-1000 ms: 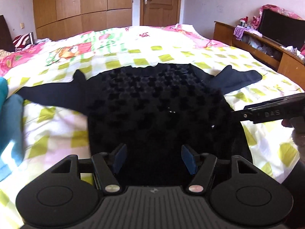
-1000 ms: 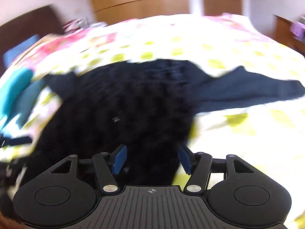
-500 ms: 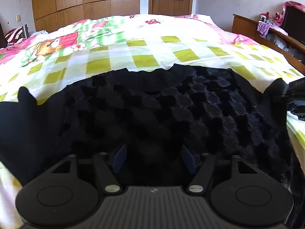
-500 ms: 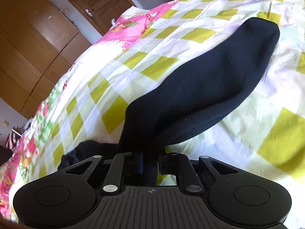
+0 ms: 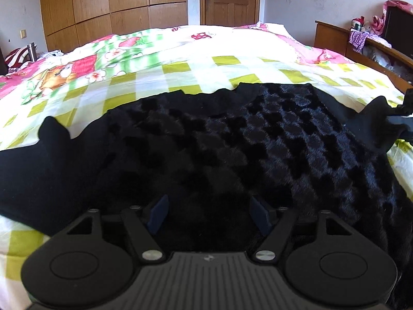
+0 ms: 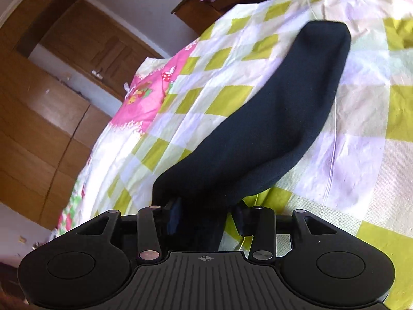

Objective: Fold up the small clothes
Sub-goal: 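Grasp the other sleeve cuff with the right gripper, then lift the sleeve and lay it across the top's body, open right gripper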

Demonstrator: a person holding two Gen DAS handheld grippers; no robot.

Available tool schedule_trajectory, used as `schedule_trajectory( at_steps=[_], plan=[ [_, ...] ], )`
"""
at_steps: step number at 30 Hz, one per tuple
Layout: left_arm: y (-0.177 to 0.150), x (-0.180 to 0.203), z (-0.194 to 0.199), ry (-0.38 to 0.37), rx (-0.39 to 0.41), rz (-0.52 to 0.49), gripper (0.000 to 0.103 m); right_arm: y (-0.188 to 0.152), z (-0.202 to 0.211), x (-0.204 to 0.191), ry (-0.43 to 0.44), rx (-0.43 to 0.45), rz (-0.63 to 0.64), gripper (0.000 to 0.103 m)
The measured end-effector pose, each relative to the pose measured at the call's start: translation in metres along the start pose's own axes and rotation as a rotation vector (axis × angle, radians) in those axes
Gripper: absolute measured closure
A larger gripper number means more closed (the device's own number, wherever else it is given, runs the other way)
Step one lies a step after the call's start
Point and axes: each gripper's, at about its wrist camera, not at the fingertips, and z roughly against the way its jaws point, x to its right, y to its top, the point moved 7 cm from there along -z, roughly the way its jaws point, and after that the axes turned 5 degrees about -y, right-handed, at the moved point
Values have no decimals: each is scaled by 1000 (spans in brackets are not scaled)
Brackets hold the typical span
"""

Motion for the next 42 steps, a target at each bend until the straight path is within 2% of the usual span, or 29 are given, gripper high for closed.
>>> schedule_trajectory(
  at_steps=[2, 5, 6, 7, 8, 11, 13, 18, 21, 23, 25, 27, 29, 31, 33, 34, 35, 36, 37, 38, 40, 42],
  plan=[
    [-7, -3, 7, 14, -7, -2, 21, 7, -2, 6, 3, 16, -68, 63],
    [-12, -1, 14, 29, -27, -26, 20, 28, 5, 11, -29, 92, -106, 65],
    [-13, 1, 14, 36, -28, -33, 20, 35, 6, 13, -27, 101, -117, 69],
    [-13, 2, 13, 44, -31, -39, 20, 40, 5, 15, -19, 95, -119, 80],
    [-13, 3, 12, 51, -33, -44, 19, 45, 5, 17, -27, 88, -103, 84],
    [-15, 6, 9, 66, -28, -55, 16, 47, 15, 18, 30, 97, -46, 82],
    [-17, 7, 8, 68, -14, -60, 15, 43, 14, 22, 60, 70, -42, 81],
    [-16, 7, 7, 68, -18, -68, 11, 43, -7, 29, 27, 44, -88, 76],
    [-15, 8, 6, 73, -23, -73, 10, 57, -9, 26, -41, 100, -125, 77],
    [-14, 9, 5, 78, -25, -82, 10, 68, -5, 24, -36, 128, -166, 82],
    [-13, 12, 3, 80, -22, -97, 9, 76, 6, 13, -34, 163, -142, 90],
    [-14, 11, 3, 74, -17, -90, 8, 76, 34, -15, -3, 263, 3, 91],
    [-15, 8, 3, 56, -11, -67, 8, 67, 55, -54, 7, 366, 219, 91],
    [-15, 5, 4, 44, -9, -52, 8, 50, 57, -92, 34, 362, 363, 92],
    [-14, 3, 9, 33, -7, -36, 8, 19, 66, -138, 96, 383, 548, 92],
    [-13, 1, 14, 27, -4, -20, 8, -3, 72, -160, 139, 386, 650, 92],
    [-14, -2, 21, 19, 2, 5, 8, -35, 75, -183, 205, 345, 787, 92],
    [-15, -6, 26, 16, 6, 26, 8, -69, 76, -198, 241, 317, 935, 95],
    [-18, -10, 33, 17, 9, 45, 8, -105, 77, -207, 243, 331, 1094, 97],
    [-21, -15, 40, 24, 9, 56, 8, -148, 75, -208, 240, 348, 1273, 97],
    [-32, -23, 53, 51, 11, 54, 8, -218, 62, -191, 247, 293, 1530, 98],
    [-45, -30, 64, 65, 12, 49, 8, -260, 52, -169, 213, 281, 1692, 98]
  ],
)
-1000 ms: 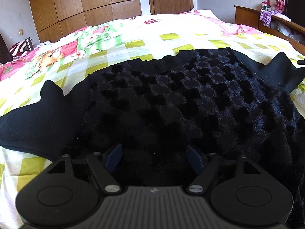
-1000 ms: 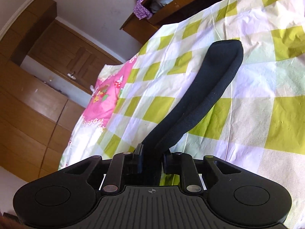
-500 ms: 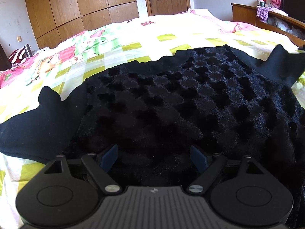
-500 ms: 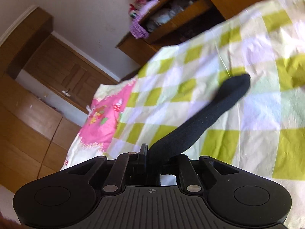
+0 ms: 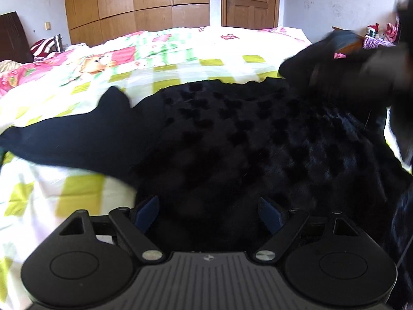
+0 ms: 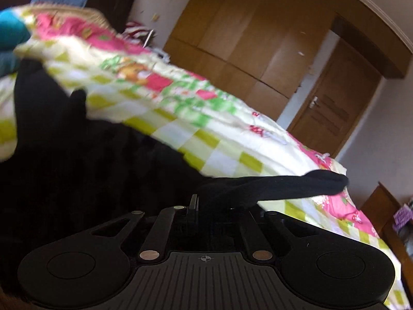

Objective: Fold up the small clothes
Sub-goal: 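Lift the sleeve and lay it across the top's body, open right gripper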

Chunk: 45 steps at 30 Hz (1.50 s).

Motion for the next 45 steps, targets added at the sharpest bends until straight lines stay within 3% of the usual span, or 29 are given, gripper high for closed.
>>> schedule_trajectory(
  at_steps=[3, 6, 7, 10, 11, 14, 16, 18, 19, 20, 22, 24, 26, 28, 30, 37, 41, 43, 45],
  plan=[
    [-15, -3, 12, 4, 18, -7, 8, -15, 7, -37, -7, -25, 150, 95],
    [-20, -1, 16, 4, 41, -9, 8, -12, 10, -31, 24, -64, 113, 89],
    [-20, -1, 17, 1, 48, -3, 8, -8, 12, -26, 46, -78, 73, 82],
    [-20, -5, 17, -20, 65, 35, 7, 0, 11, -6, 145, -155, -145, 46],
    [-20, -7, 17, -27, 69, 49, 7, 3, 10, 2, 181, -179, -248, 44],
    [-22, -14, 21, -49, 79, 78, 7, 10, -3, 27, 229, -234, -538, 44],
    [-25, -17, 23, -60, 81, 93, 7, 10, -15, 46, 204, -263, -742, 45],
    [-26, -18, 22, -71, 82, 106, 7, 7, -26, 66, 129, -291, -923, 78],
    [-27, -18, 23, -76, 84, 108, 8, 7, -29, 75, 79, -303, -968, 90],
    [-28, -19, 24, -81, 87, 108, 8, 14, -28, 82, 37, -272, -995, 91],
    [-29, -19, 25, -92, 91, 110, 8, 40, -16, 81, -15, -163, -884, 93],
    [-30, -21, 26, -102, 94, 117, 8, 72, 0, 53, -35, -53, -605, 93],
    [-31, -23, 28, -111, 95, 120, 8, 88, 2, 11, 58, -33, -402, 100],
    [-31, -23, 29, -112, 95, 121, 8, 87, 4, -25, 139, -47, -279, 100],
    [-33, -24, 31, -114, 98, 121, 7, 82, 10, -33, 143, -51, -279, 100],
    [-28, -27, 36, -124, 103, 153, 8, 23, 4, 66, -80, -209, -658, 63],
    [-14, -26, 43, -98, 151, 141, 8, -16, -22, 90, 5, -340, -971, 59],
    [-9, -22, 43, -96, 158, 126, 7, -28, -33, 90, -7, -375, -1037, 57],
    [-6, -17, 39, -110, 150, 127, 7, -39, -47, 83, 51, -407, -1140, 57]
  ],
)
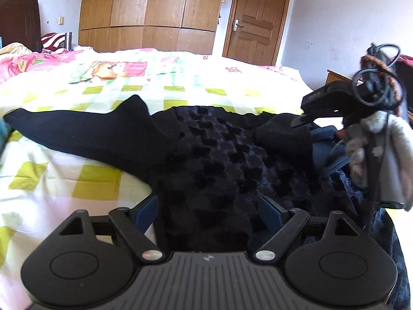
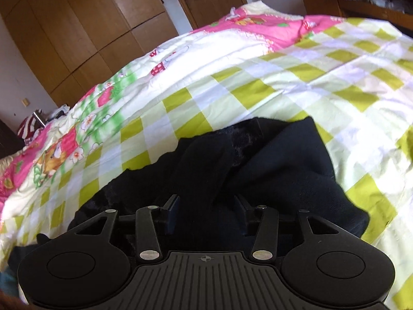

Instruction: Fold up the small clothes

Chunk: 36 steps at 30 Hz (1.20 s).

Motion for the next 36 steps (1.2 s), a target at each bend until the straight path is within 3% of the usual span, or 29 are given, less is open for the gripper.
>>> schedule_trajectory(
  at_steps=[3, 5, 6, 8, 11, 14, 16, 19, 22, 24, 27, 30, 33, 36],
  plan=[
    [0, 7, -5, -20, -12, 0, 7, -1, -13, 1, 51, -36, -114, 65],
    [-3, 11, -7, -32, -18, -7, 8, 6, -10, -1, 82, -18, -153, 92],
    [-4, 13, -7, -38, -22, -9, 8, 11, -3, -5, 92, 12, -147, 92],
    [-9, 14, -9, -48, -32, -8, 8, 17, 19, -31, 95, 121, 16, 93],
    [-13, 10, -11, -54, -43, 6, 8, -8, 38, -90, 66, 229, 449, 93],
    [-15, 6, -8, -46, -43, 11, 7, -63, 32, -135, 66, 213, 843, 91],
    [-16, 5, -6, -44, -41, 7, 8, -88, 29, -143, 73, 200, 934, 84],
    [-18, 4, -3, -28, -34, -14, 7, -98, 40, -134, 83, 185, 893, 81],
    [-16, 3, 0, -19, -25, -19, 7, -90, 67, -106, 77, 218, 851, 69],
    [-10, 2, 3, -15, -8, -6, 7, -80, 87, -77, 28, 270, 841, 66],
    [6, 1, 5, -14, 18, -1, 7, -68, 98, -30, -147, 343, 891, 66],
    [24, 5, -3, 2, 35, -33, 7, -64, 95, 15, -291, 354, 953, 66],
    [43, 14, -21, 14, 21, -93, 7, -61, 93, 39, -293, 331, 916, 66],
    [47, 25, -36, -31, -35, -92, 7, -57, 78, 44, -292, 333, 911, 65]
  ],
)
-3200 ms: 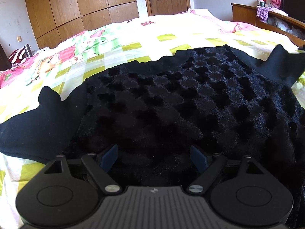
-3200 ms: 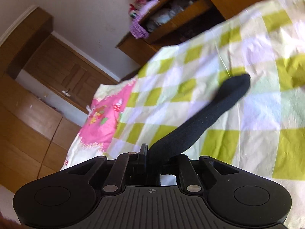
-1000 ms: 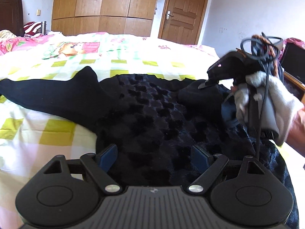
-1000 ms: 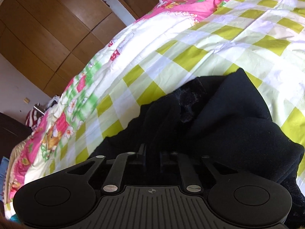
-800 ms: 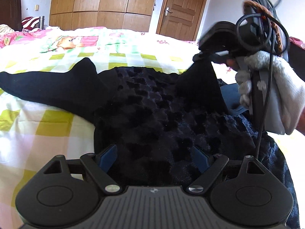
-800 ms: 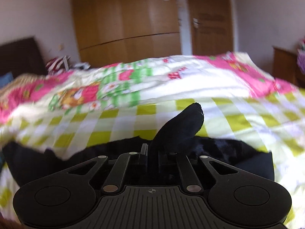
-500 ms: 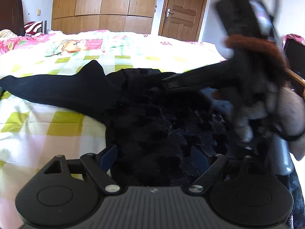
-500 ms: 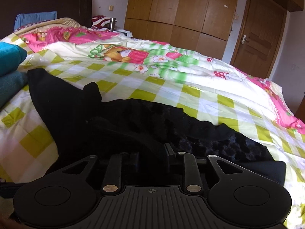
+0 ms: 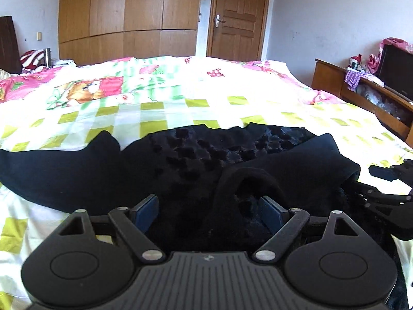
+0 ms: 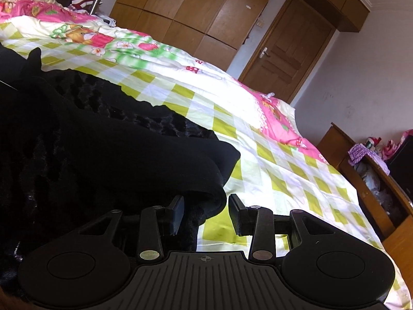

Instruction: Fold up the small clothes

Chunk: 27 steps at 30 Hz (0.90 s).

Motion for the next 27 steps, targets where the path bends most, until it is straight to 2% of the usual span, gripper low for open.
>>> schedule_trajectory(
  at_steps=[3, 5, 6, 8, 9, 10, 11, 12, 15, 18, 20, 25, 27],
  plan=[
    [-10, 9, -6, 4, -42, -21, 7, 0, -23, -2, 5, -8, -14, 64],
    [-22, 14, -9, 45, -77, -99, 7, 0, -35, 0, -17, -6, -11, 65],
    [-28, 16, -11, 69, -90, -140, 7, -1, -39, 2, -20, -11, -26, 67],
    [-38, 15, -19, 133, -114, -214, 7, -3, -44, 11, -3, -38, -87, 82],
    [-41, 15, -23, 174, -117, -247, 9, -4, -44, 15, 8, -46, -120, 82],
    [-42, 13, -27, 210, -115, -267, 12, -5, -42, 19, 11, -47, -149, 84],
    [-41, 12, -29, 231, -107, -270, 22, -5, -39, 21, 13, -46, -166, 85],
    [-38, 12, -29, 236, -98, -260, 38, -6, -35, 22, 14, -44, -172, 85],
    [-16, 1, -25, 262, -46, -212, 52, -8, -29, 22, 15, -42, -161, 87],
    [3, -10, -19, 292, -15, -235, 64, -8, -29, 26, 27, -49, -178, 87],
    [7, -14, -17, 290, -10, -281, 70, -7, -30, 26, 27, -49, -178, 87],
    [2, -19, -30, 323, -18, -390, 73, -6, -27, 27, 26, -60, -169, 88],
    [10, -18, -34, 321, 14, -411, 74, -4, -23, 32, 22, -55, -170, 89]
  ],
)
